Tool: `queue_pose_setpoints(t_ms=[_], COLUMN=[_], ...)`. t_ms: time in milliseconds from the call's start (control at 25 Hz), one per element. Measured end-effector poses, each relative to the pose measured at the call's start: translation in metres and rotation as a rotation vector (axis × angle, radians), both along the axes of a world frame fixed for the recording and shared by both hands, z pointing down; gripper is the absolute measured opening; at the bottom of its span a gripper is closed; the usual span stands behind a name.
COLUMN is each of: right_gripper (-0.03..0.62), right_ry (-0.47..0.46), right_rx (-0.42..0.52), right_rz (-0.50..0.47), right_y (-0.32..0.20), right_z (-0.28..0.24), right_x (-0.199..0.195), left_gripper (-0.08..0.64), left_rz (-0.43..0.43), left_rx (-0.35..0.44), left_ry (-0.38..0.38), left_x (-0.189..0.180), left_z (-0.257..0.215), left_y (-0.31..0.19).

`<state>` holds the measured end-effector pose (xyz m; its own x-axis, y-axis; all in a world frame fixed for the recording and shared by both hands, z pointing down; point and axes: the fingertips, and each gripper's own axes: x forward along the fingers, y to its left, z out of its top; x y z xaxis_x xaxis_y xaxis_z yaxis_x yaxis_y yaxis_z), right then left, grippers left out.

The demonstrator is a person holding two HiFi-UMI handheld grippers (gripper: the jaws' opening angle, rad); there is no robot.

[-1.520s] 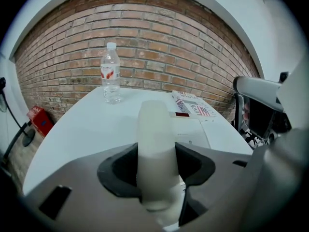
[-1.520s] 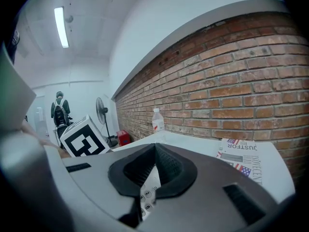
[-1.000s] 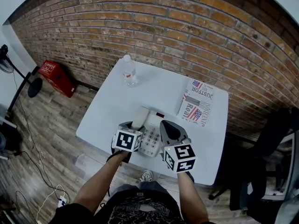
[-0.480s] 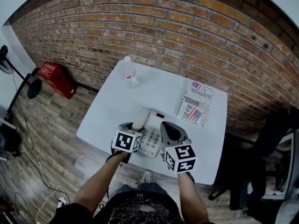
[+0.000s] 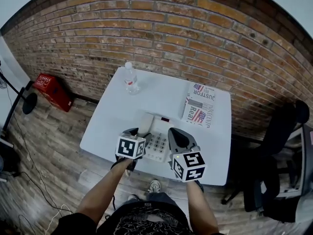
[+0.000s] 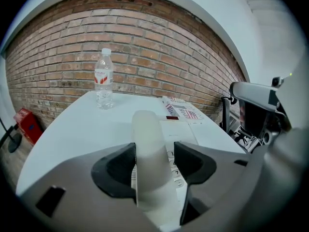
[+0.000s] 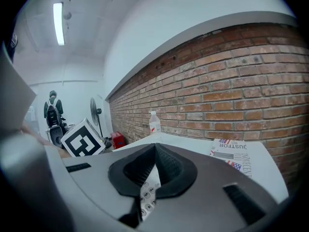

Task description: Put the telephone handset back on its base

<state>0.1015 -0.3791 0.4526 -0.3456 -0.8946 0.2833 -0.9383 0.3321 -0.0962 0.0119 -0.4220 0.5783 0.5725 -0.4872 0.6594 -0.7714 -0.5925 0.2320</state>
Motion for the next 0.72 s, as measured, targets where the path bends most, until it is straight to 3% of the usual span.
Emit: queue_pose_setpoints(t_ms=[320,720], right_gripper=[0.000,0.000], right_ry=[0.007,0.007], right_rx=[0.017,0.053], right_rz=[0.055,0.075], right_y=[0.024,0.059], right_z=[-0.012,-0.030], right_x=[-0.009,-0.034], left_gripper=[0.236,0.235], left_rz=[0.046,0.067], left_rx=[0.097,0.303], left_ry=[0.042,0.132], left_x=[-0.010,-0.044], left_z=[-0.038,-0.111], left_y=[0.006,0.041])
